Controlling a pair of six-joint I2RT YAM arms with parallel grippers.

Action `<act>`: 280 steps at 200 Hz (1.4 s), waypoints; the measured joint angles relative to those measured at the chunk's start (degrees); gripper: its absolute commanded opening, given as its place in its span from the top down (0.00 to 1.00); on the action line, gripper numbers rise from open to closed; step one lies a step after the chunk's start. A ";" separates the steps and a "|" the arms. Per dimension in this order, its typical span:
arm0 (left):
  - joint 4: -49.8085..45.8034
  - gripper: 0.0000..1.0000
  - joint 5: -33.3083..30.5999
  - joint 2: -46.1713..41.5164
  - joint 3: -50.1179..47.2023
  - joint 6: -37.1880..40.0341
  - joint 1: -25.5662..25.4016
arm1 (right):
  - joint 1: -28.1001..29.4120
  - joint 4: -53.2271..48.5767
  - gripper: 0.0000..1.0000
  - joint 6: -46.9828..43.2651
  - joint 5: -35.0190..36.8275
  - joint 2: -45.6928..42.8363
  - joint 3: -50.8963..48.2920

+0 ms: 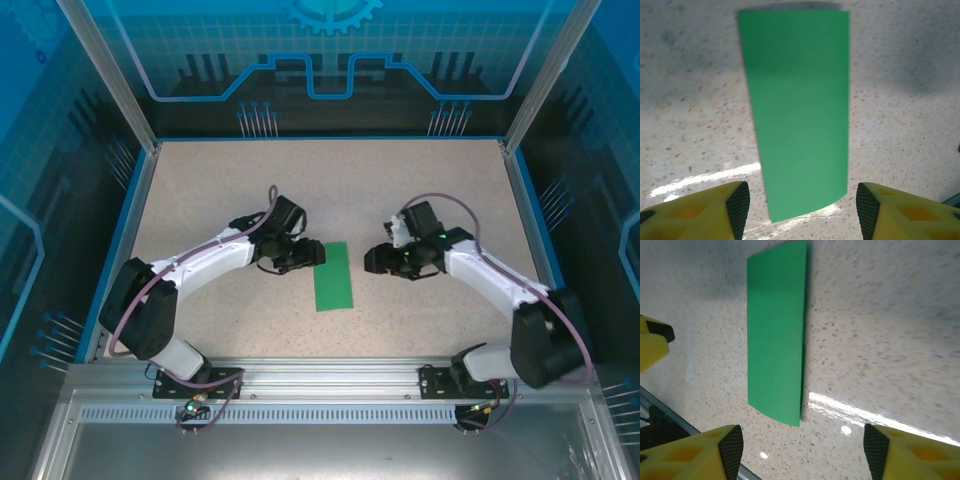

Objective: Fold a paper plane with a square sheet of paper (fold left side to right side)
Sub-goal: Third fold the triangle at the center of the table.

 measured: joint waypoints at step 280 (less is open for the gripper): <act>20.35 0.44 17.27 10.10 -10.69 -5.68 2.67 | 6.84 5.38 0.56 0.85 4.90 33.07 21.66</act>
